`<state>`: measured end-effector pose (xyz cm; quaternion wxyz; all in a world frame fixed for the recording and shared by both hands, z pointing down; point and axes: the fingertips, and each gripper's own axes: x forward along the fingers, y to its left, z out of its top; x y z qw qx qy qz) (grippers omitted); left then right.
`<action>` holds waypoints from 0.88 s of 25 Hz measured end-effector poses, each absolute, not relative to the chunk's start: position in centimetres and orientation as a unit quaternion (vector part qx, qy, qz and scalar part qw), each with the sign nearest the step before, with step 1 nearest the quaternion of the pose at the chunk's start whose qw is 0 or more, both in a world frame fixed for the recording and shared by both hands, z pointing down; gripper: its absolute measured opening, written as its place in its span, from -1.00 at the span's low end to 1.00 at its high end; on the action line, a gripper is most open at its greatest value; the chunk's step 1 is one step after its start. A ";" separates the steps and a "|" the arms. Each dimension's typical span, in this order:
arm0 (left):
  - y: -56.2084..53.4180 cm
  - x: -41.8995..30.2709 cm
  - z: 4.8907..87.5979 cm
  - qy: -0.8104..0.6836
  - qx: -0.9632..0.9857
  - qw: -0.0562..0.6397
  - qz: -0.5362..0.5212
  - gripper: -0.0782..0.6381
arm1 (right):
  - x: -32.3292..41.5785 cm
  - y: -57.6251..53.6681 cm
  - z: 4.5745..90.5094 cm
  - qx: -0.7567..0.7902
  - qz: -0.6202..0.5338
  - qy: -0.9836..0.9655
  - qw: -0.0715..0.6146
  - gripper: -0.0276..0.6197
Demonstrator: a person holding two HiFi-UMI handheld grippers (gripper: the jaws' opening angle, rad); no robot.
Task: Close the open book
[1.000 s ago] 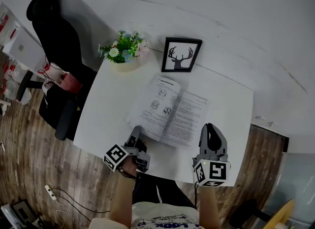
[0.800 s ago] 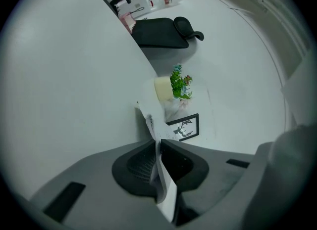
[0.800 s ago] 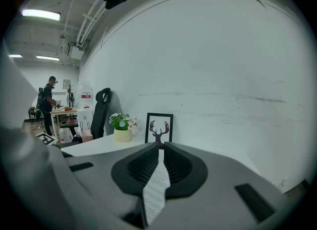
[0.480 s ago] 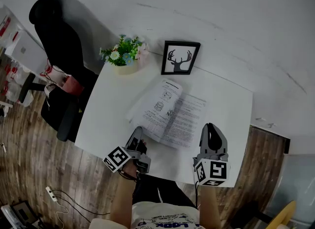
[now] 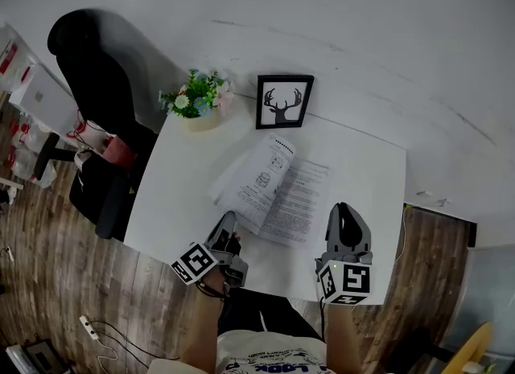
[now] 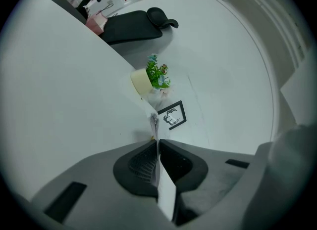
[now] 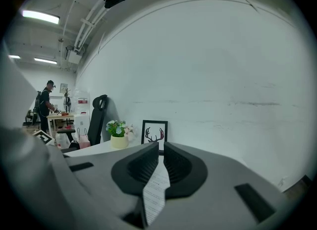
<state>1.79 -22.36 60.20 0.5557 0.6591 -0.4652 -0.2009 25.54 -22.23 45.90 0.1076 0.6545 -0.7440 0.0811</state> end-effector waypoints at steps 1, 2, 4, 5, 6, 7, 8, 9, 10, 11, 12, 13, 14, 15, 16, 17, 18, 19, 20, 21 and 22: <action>-22.3 2.0 60.0 -0.464 0.664 0.553 -0.196 -0.67 | 25.7 -22.1 45.8 0.656 0.081 -0.743 0.106 -0.82; -22.3 2.3 59.8 -0.463 0.669 0.550 -0.191 -0.67 | 25.9 -21.9 45.7 0.658 0.081 -0.741 0.105 -0.82; -22.2 2.8 59.6 -0.460 0.678 0.544 -0.181 -0.67 | 26.3 -21.6 45.6 0.661 0.082 -0.738 0.103 -0.82; -22.2 3.1 59.4 -0.458 0.683 0.541 -0.176 -0.67 | 26.5 -21.5 45.6 0.663 0.082 -0.737 0.102 -0.82; -22.1 3.4 59.3 -0.457 0.688 0.538 -0.170 -0.67 | 26.7 -21.3 45.6 0.665 0.083 -0.735 0.101 -0.82; -22.0 3.7 59.2 -0.455 0.693 0.535 -0.164 -0.67 | 26.9 -21.1 45.6 0.667 0.084 -0.734 0.101 -0.82; -22.0 4.1 59.1 -0.453 0.698 0.532 -0.157 -0.67 | 27.1 -20.9 45.6 0.668 0.084 -0.732 0.100 -0.82; -21.9 4.4 59.0 -0.451 0.703 0.530 -0.151 -0.68 | 27.3 -20.7 45.6 0.670 0.085 -0.730 0.099 -0.82; -21.7 4.8 59.0 -0.448 0.708 0.527 -0.145 -0.68 | 27.5 -20.6 45.6 0.673 0.086 -0.728 0.098 -0.82; -21.6 5.1 59.0 -0.445 0.712 0.524 -0.139 -0.68 | 27.8 -20.4 45.6 0.675 0.086 -0.727 0.097 -0.82; -21.4 5.5 59.0 -0.443 0.717 0.522 -0.133 -0.68 | 28.1 -20.2 45.6 0.677 0.087 -0.725 0.096 -0.82; -21.3 5.8 59.0 -0.440 0.721 0.520 -0.128 -0.68 | 28.3 -20.1 45.6 0.679 0.088 -0.723 0.095 -0.82; -21.1 6.1 59.0 -0.436 0.725 0.518 -0.123 -0.68 | 28.5 -19.9 45.6 0.681 0.088 -0.720 0.094 -0.82; -21.0 6.5 59.0 -0.432 0.729 0.518 -0.118 -0.68 | 28.8 -19.7 45.6 0.684 0.089 -0.718 0.093 -0.82; -20.8 6.8 59.0 -0.429 0.732 0.517 -0.112 -0.68 | 29.0 -19.6 45.6 0.686 0.089 -0.716 0.093 -0.82; -20.6 7.2 59.0 -0.426 0.736 0.515 -0.106 -0.68 | 29.3 -19.3 45.5 0.688 0.089 -0.714 0.092 -0.82; -20.5 7.6 58.9 -0.423 0.741 0.513 -0.100 -0.68 | 29.5 -19.1 45.5 0.690 0.090 -0.712 0.092 -0.82; -20.3 8.0 58.9 -0.419 0.745 0.510 -0.093 -0.68 | 29.8 -18.9 45.5 0.692 0.090 -0.710 0.091 -0.82; -20.2 8.4 58.9 -0.416 0.749 0.508 -0.087 -0.68 | 30.1 -18.8 45.5 0.695 0.091 -0.708 0.091 -0.82; -20.1 8.8 59.0 -0.413 0.754 0.505 -0.080 -0.68 | 30.3 -18.6 45.5 0.697 0.091 -0.706 0.090 -0.82; -19.9 9.2 59.0 -0.410 0.758 0.502 -0.073 -0.68 | 30.6 -18.4 45.5 0.699 0.091 -0.703 0.090 -0.82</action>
